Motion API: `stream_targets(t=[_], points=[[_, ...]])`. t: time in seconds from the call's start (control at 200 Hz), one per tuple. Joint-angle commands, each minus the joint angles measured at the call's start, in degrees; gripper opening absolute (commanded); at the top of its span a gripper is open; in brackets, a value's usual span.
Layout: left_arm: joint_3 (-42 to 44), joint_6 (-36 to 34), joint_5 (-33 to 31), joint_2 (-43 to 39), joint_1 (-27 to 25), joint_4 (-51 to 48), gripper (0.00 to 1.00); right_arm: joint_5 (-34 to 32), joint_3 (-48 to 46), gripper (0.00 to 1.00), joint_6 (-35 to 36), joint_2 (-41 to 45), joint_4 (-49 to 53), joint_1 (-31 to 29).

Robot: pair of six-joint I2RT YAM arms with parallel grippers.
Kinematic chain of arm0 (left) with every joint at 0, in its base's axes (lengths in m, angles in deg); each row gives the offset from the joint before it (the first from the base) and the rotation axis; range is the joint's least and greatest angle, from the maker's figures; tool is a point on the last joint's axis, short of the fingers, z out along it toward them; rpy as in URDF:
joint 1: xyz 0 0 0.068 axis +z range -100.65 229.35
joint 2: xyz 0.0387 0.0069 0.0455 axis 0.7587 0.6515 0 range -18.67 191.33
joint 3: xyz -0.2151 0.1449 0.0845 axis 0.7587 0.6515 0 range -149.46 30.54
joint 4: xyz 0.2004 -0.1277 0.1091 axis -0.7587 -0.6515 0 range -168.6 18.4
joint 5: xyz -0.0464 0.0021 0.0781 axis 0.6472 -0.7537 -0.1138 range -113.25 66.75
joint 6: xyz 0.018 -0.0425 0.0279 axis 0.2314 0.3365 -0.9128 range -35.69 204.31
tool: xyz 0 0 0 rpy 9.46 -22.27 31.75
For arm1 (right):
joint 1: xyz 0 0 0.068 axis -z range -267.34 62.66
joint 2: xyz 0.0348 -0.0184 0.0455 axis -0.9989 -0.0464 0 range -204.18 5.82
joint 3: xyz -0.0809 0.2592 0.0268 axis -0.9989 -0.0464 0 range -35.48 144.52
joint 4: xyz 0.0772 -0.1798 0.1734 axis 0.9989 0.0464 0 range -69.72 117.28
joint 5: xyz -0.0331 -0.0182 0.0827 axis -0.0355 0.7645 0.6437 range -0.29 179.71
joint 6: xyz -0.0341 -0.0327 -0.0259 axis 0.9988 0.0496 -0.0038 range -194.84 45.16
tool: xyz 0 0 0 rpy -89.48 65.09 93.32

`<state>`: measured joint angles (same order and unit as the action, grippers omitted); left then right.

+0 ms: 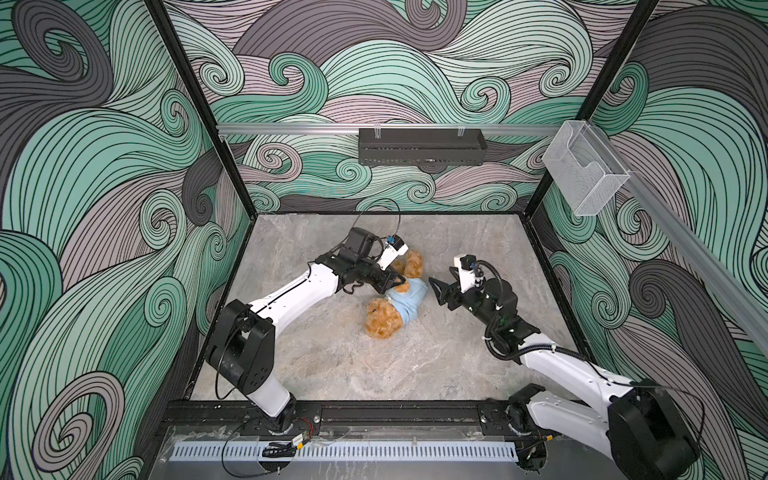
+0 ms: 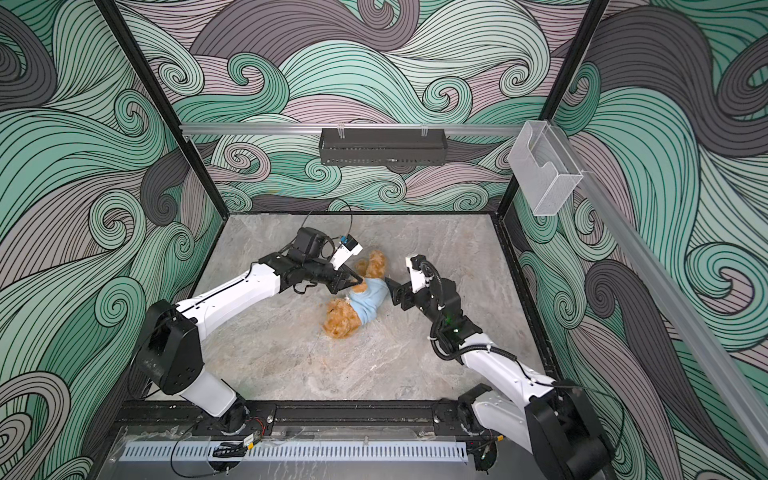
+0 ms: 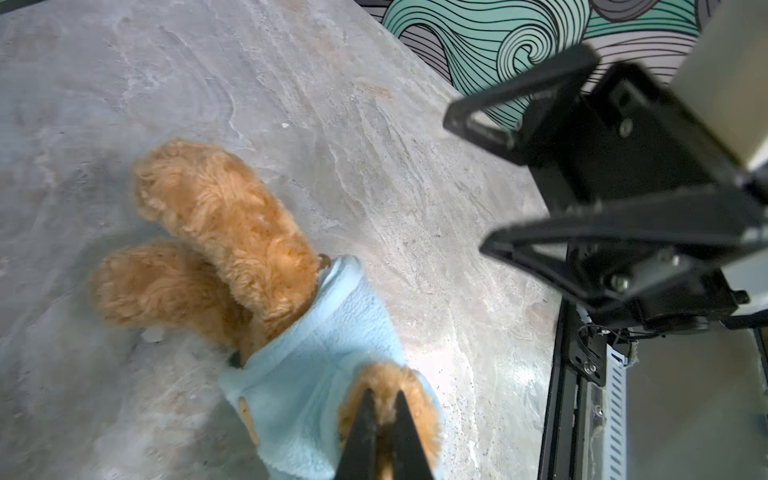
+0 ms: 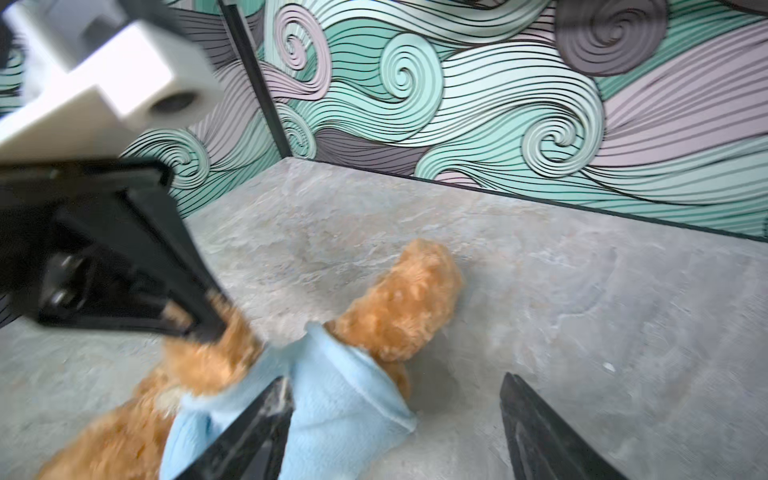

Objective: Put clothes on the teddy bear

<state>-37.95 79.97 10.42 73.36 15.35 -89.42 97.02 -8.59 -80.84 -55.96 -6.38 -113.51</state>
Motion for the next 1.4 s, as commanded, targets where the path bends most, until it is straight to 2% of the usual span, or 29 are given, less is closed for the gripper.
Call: stream_targets(t=[0.0,0.075,0.185,0.255,0.29,0.42,0.465,0.525,0.595,0.745,0.905,1.005,1.111,1.156,1.196,1.266,1.336,1.396], points=[[4.94,1.61,0.19,-0.4,-4.2,5.61,0.32,-0.54,2.09,0.77,-4.03,-0.13,9.7,1.73],[7.86,6.02,-1.3,-1.5,-5.99,9.76,0.47,3.22,2.58,0.71,-5.53,-2.36,9.3,1.89],[10.56,12.68,-1.26,-5.37,-6.96,14.27,0.6,11.17,3.97,0.55,-9.61,-7.48,6.93,1.5],[12.33,14.77,-3.81,-9.41,-6.79,14.3,0.67,14.28,5.24,0.47,-10.59,-10.32,7.21,0.16],[13.43,15.7,-6.53,-12.53,-6.72,13.56,0.68,14.94,5.57,0.45,-10.44,-11.98,7.42,-0.54],[18.46,24.54,-27.22,-20.72,-6.43,6.91,0.75,15.36,5.09,0.33,-11.46,-17.28,8.81,-0.98],[19.98,27.21,-30.47,-21.98,-6.43,4.5,0.76,15.37,4.27,0.3,-11.74,-18.37,8.6,-1.07],[21.55,30.1,-30.58,-22.51,-6.54,1.45,0.78,14.74,2.93,0.26,-12.18,-19.2,8.54,-1.18],[23.54,38.2,-28.8,-21.56,-7.01,0.95,0.81,13.38,1.01,0.23,-12.94,-19.19,8.51,-1.39],[29.75,50.62,-21.82,-16.58,-10.09,16.09,0.83,10.24,-2.91,0.19,-14.88,-18.41,7.14,-3.16],[25.01,48.76,-19.28,-7.02,-12.41,16.64,0.85,6.76,-5.24,0.18,-16.22,-17.63,5.71,-5.57],[23.66,46.52,-18.82,-3.67,-12.41,18.08,0.76,6.58,-4.67,0.2,-14.99,-16.21,7.29,-5.58],[22.15,40.27,-22.82,-2.75,-12.28,16.11,0.55,5.42,-2.17,0.26,-11.12,-11.24,14.08,-5.43],[21.62,36.47,-26.46,-3.15,-12.23,14.14,0.45,4.45,-0.93,0.33,-9.16,-8.4,17.7,-5.27],[21.47,32.09,-29.68,-3.91,-12.17,13.11,0.37,3.43,0.27,0.43,-7.48,-5.88,20.89,-4.97],[21.84,23.08,-34.92,-6.09,-12.14,13.0,0.18,2.43,2.32,0.63,-5.03,-1.6,25.07,-4.08],[23.8,12.62,-39.43,-9.41,-12.19,15.92,0.01,2.43,4.8,0.73,-3.34,1.95,28.5,-2.38],[25.86,4.37,-43.6,-13.03,-12.17,19.86,0.0,2.77,7.83,0.77,-2.5,4.04,31.62,-0.72]])
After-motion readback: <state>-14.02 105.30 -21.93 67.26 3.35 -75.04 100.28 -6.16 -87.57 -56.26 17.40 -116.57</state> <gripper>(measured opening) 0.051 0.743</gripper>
